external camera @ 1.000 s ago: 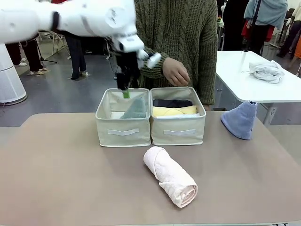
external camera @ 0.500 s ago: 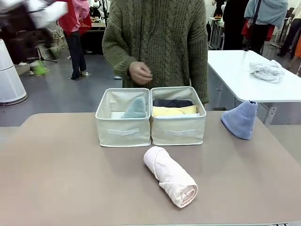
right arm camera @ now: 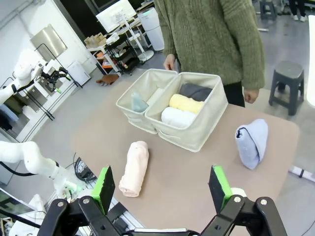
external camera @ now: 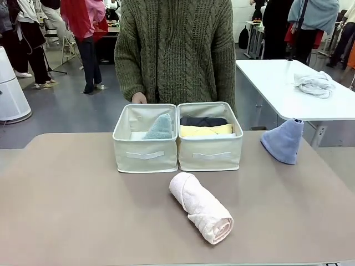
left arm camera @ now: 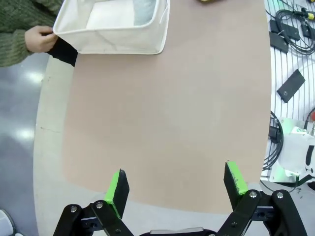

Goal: Sort the towels based on their folding style.
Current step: Pick up another triangle-folded towel from the table and place it in the left Fabric basket.

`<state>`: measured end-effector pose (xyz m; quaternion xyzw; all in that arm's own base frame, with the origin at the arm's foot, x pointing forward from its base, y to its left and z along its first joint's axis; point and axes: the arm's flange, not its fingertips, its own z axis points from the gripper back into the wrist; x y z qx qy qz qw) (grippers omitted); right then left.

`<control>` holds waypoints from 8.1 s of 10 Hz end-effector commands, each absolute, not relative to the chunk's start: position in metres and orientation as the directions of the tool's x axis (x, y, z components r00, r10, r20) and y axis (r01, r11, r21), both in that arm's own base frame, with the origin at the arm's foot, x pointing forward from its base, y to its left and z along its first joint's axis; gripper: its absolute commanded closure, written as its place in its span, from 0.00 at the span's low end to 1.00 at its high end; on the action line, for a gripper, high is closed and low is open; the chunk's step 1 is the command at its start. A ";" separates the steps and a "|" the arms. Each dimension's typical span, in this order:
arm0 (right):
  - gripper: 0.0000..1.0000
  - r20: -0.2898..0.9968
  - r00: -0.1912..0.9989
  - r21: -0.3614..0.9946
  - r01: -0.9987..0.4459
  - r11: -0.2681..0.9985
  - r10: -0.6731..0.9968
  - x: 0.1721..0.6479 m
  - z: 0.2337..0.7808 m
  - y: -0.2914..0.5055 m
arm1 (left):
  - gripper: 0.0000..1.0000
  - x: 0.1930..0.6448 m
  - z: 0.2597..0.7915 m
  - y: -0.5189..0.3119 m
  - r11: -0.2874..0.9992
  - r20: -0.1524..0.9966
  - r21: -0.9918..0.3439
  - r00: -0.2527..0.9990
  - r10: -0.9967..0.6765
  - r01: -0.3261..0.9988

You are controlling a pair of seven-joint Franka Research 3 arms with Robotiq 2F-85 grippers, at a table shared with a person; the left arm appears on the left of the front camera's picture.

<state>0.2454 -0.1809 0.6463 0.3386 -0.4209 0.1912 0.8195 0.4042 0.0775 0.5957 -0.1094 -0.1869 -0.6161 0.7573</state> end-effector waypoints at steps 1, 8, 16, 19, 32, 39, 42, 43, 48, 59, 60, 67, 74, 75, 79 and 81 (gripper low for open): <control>0.00 0.825 0.565 0.394 -0.611 0.687 0.029 0.246 0.645 -0.180 | 0.00 0.392 0.607 0.083 0.220 0.417 0.082 0.167 -0.893 0.972; 0.00 0.819 0.573 0.394 -0.598 0.698 0.028 0.245 0.646 -0.181 | 0.00 0.405 0.609 0.110 0.244 0.523 0.084 0.165 -0.836 0.966; 0.00 0.437 0.854 0.078 -0.350 0.933 0.284 0.382 0.617 -0.061 | 0.00 0.352 0.605 0.297 0.202 0.830 0.016 0.100 -0.549 0.979; 0.00 0.450 0.839 0.067 -0.372 0.926 0.304 0.386 0.609 -0.054 | 0.00 0.336 0.600 0.289 0.220 0.828 0.008 0.117 -0.549 0.976; 0.00 0.222 0.961 -0.020 -0.167 0.986 0.167 0.522 0.470 -0.028 | 0.00 0.336 0.600 0.289 0.220 0.828 0.008 0.117 -0.549 0.976; 0.49 0.228 0.951 0.056 -0.226 0.972 0.208 0.548 0.433 -0.038 | 0.00 0.336 0.600 0.289 0.220 0.828 0.008 0.117 -0.549 0.976; 1.00 0.224 0.951 0.061 -0.231 0.971 0.212 0.548 0.435 -0.039 | 0.00 0.336 0.600 0.289 0.220 0.828 0.008 0.117 -0.549 0.976; 1.00 0.222 0.952 0.062 -0.232 0.971 0.213 0.548 0.435 -0.039 | 0.00 0.336 0.600 0.289 0.220 0.828 0.008 0.117 -0.549 0.976; 1.00 0.233 0.947 0.065 -0.241 0.968 0.221 0.542 0.449 -0.038 | 0.00 0.336 0.600 0.289 0.220 0.828 0.008 0.117 -0.549 0.976; 0.88 0.193 0.981 -0.098 0.036 0.995 -0.016 0.348 0.659 -0.105 | 0.00 0.336 0.600 0.289 0.220 0.828 0.008 0.117 -0.549 0.976; 0.88 0.248 0.965 -0.063 0.108 0.992 -0.090 0.312 0.678 -0.132 | 0.00 0.336 0.600 0.289 0.220 0.828 0.008 0.117 -0.549 0.976; 0.88 0.287 0.955 -0.042 0.093 0.995 -0.077 0.270 0.692 -0.152 | 0.00 0.336 0.600 0.289 0.220 0.828 0.008 0.117 -0.549 0.976; 0.88 0.287 0.955 -0.042 0.093 0.995 -0.077 0.270 0.692 -0.152 | 0.00 0.336 0.600 0.289 0.220 0.828 0.008 0.117 -0.549 0.976; 0.88 0.287 0.955 -0.042 0.093 0.995 -0.077 0.270 0.692 -0.152 | 0.00 0.337 0.600 0.290 0.209 0.817 -0.011 0.129 -0.562 0.978; 0.88 0.287 0.955 -0.042 0.093 0.995 -0.077 0.270 0.692 -0.152 | 0.00 0.351 0.592 0.296 0.212 0.919 -0.067 0.143 -0.366 0.975; 0.88 0.287 0.955 -0.042 0.093 0.995 -0.077 0.270 0.692 -0.152 | 0.00 0.351 0.587 0.290 0.209 0.901 -0.045 0.130 -0.413 0.977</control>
